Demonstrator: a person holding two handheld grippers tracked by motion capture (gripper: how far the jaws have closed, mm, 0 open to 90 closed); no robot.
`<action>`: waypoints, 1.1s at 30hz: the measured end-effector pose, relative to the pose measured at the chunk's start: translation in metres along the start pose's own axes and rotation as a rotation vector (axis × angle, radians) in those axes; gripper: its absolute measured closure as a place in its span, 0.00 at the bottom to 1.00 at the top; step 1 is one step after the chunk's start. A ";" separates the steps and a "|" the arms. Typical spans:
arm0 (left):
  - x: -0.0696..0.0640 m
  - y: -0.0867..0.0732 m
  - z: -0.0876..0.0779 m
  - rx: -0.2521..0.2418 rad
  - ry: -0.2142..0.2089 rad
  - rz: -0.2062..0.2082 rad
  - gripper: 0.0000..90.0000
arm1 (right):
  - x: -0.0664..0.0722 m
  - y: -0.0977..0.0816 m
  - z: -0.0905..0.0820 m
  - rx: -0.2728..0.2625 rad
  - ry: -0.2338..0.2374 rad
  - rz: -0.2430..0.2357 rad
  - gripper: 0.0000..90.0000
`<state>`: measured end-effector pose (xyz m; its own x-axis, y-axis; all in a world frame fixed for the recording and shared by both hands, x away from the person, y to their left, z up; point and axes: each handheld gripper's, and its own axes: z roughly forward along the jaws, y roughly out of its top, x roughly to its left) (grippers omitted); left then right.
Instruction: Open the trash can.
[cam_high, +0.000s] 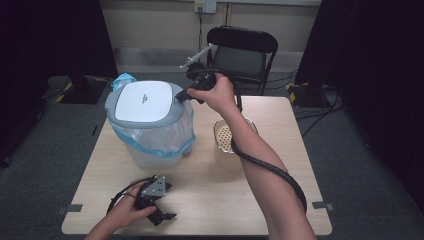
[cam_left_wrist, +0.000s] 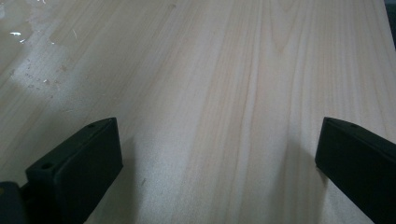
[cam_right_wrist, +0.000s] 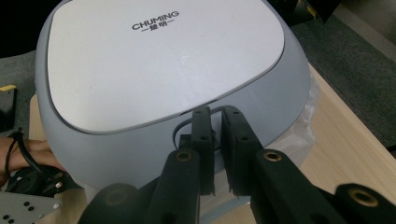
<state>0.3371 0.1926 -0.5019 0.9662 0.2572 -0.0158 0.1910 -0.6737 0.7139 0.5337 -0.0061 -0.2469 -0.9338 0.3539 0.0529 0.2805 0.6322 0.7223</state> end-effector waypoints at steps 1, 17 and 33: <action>0.000 0.000 0.000 0.000 0.001 0.001 0.00 | 0.000 0.000 0.000 0.000 0.002 -0.006 0.95; 0.000 0.000 0.000 0.000 0.000 0.000 0.00 | 0.001 -0.011 -0.015 -0.048 -0.026 0.022 0.58; 0.000 0.000 0.000 0.001 0.003 0.006 0.00 | 0.006 -0.061 -0.039 -0.069 -0.041 0.044 0.25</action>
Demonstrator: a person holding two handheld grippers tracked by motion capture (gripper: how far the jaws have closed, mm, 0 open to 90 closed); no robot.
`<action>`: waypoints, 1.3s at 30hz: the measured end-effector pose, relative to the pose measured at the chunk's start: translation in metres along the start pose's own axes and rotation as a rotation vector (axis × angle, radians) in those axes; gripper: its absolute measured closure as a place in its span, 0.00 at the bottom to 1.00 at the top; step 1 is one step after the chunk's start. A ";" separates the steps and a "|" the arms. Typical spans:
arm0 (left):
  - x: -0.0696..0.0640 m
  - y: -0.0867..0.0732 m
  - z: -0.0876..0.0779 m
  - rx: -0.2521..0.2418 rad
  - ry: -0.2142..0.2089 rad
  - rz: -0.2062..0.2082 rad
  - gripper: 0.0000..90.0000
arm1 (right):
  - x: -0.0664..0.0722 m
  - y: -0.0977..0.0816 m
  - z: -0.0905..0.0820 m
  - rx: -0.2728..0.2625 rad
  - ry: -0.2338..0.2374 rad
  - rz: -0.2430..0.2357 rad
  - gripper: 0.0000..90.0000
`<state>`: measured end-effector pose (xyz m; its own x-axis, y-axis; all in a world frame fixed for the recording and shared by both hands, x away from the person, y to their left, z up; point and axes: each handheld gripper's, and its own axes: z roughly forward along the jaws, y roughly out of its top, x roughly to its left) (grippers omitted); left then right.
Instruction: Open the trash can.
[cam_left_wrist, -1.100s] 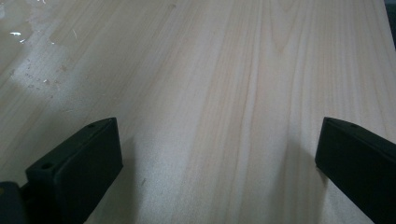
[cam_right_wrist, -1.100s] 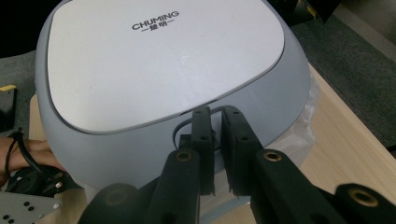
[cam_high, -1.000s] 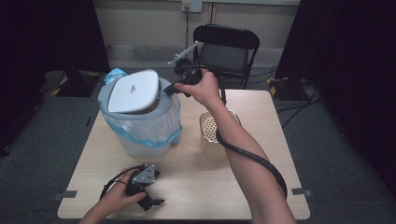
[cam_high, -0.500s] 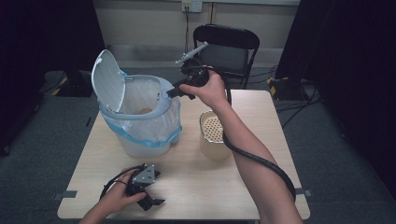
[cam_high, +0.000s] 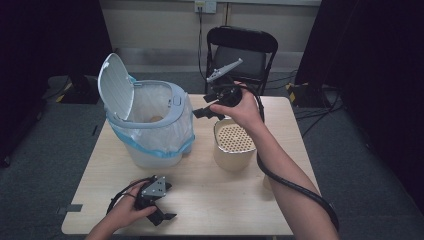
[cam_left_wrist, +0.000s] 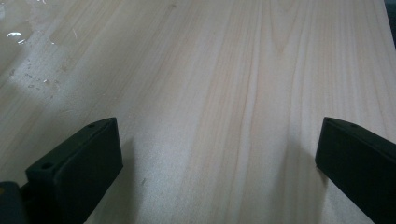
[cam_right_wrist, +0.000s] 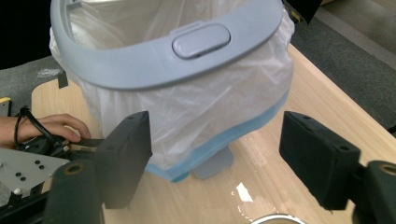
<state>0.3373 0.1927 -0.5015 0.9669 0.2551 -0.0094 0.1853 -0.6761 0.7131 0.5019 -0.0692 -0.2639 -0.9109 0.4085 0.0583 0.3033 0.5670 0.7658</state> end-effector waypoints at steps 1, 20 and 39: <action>0.000 0.000 0.000 0.000 0.000 0.000 0.00 | 0.000 -0.002 -0.001 0.000 -0.003 0.002 0.25; 0.000 0.000 0.001 -0.012 0.004 -0.005 0.00 | 0.014 -0.050 0.001 0.020 0.000 -0.007 0.16; 0.000 0.000 0.001 -0.004 0.004 -0.003 0.00 | 0.027 -0.098 -0.004 0.008 0.036 0.000 0.16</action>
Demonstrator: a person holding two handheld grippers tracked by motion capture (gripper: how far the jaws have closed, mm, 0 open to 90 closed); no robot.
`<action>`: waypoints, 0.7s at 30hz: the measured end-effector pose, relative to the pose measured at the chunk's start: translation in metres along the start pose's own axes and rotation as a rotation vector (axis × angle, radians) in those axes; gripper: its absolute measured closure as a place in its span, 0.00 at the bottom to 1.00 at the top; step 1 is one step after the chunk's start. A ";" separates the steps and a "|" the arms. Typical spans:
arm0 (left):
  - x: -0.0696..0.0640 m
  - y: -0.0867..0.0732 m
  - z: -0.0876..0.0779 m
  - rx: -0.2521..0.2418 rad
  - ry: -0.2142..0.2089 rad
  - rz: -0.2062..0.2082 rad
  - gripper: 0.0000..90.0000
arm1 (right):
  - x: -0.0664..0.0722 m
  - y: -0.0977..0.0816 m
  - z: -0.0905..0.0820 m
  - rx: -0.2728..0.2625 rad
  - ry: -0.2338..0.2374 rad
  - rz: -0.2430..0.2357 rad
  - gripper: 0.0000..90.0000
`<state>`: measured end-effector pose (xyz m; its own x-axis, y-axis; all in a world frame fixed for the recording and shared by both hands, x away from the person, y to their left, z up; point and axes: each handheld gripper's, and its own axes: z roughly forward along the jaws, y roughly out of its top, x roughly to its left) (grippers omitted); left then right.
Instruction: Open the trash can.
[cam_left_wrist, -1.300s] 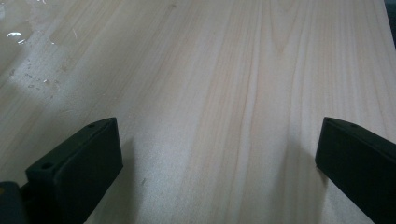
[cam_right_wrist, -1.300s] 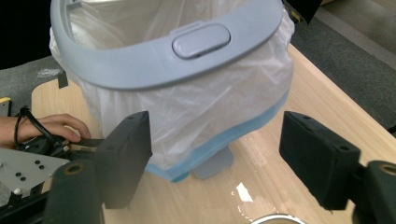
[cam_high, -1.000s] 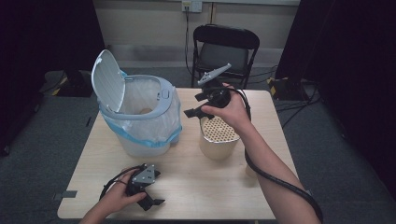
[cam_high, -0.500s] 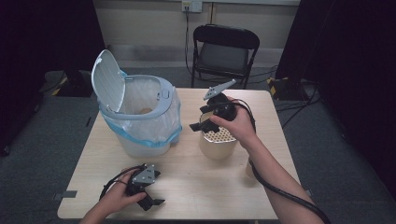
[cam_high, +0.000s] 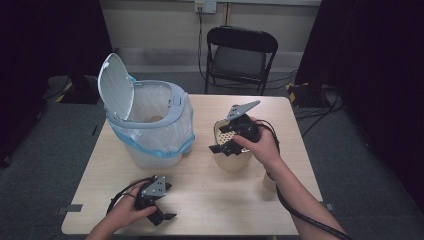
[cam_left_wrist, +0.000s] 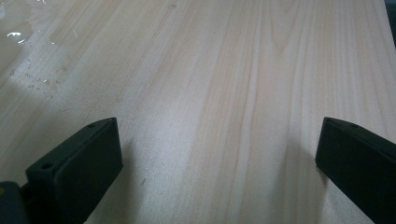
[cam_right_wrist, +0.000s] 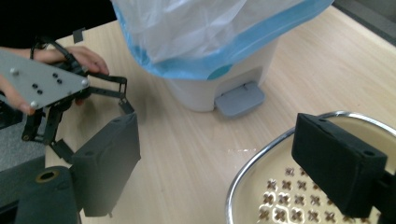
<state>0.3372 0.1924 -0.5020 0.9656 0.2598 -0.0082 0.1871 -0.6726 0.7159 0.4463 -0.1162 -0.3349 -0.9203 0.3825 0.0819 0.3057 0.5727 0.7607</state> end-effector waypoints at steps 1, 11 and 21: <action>0.000 0.000 0.000 -0.003 0.000 0.000 0.00 | 0.001 -0.002 0.000 0.001 0.004 -0.001 0.17; 0.000 0.000 0.000 0.002 -0.003 -0.006 0.00 | 0.010 -0.022 -0.001 -0.010 0.025 0.004 0.16; 0.000 -0.001 0.001 -0.007 -0.006 -0.007 0.00 | 0.021 -0.043 -0.008 -0.008 0.031 0.000 0.17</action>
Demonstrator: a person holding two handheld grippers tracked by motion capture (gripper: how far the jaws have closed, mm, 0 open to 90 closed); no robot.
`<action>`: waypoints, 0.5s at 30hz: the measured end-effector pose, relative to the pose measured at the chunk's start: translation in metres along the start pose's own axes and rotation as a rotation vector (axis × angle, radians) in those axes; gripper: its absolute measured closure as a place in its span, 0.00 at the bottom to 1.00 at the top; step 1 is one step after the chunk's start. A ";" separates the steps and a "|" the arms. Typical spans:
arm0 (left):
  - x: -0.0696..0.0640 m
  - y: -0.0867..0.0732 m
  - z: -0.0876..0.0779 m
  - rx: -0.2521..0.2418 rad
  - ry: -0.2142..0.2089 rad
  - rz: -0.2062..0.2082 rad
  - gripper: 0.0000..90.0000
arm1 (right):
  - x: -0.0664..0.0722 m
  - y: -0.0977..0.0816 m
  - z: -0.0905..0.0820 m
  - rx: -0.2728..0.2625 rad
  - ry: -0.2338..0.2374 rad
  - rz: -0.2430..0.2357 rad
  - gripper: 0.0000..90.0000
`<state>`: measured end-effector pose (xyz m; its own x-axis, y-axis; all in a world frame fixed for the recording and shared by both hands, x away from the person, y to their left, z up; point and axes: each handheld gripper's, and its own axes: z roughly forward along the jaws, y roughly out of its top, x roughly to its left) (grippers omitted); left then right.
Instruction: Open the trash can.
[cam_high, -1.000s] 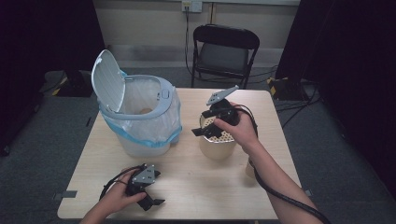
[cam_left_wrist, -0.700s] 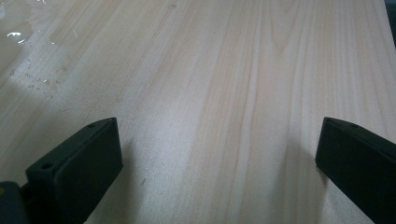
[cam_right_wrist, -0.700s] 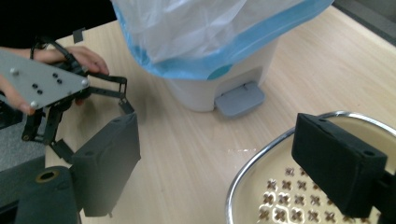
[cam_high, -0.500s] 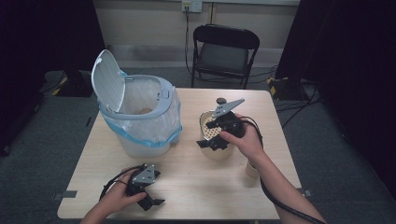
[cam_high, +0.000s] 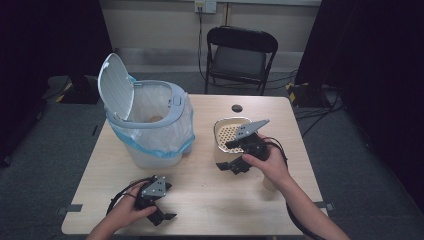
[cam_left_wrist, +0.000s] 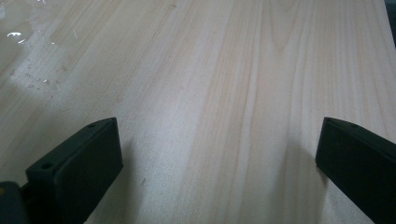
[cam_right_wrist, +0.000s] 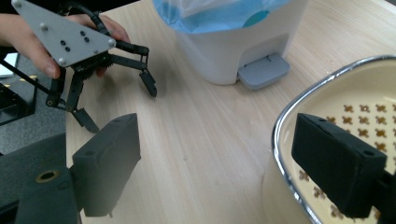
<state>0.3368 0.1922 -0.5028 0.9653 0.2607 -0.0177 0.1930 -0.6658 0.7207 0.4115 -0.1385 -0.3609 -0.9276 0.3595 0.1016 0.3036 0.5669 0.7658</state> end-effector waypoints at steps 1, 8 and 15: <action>0.000 0.000 0.000 0.000 0.000 0.000 0.00 | 0.000 -0.002 -0.001 0.002 0.003 0.001 0.17; 0.000 0.000 0.000 0.000 0.000 0.000 0.00 | 0.002 -0.017 -0.005 -0.002 0.010 0.014 0.17; 0.000 0.000 0.000 0.000 0.000 0.000 0.00 | 0.004 -0.029 -0.013 -0.015 0.011 0.026 0.17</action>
<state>0.3368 0.1922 -0.5028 0.9652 0.2611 -0.0175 0.1931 -0.6655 0.7210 0.3959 -0.1630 -0.3746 -0.9220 0.3653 0.1285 0.3241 0.5461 0.7725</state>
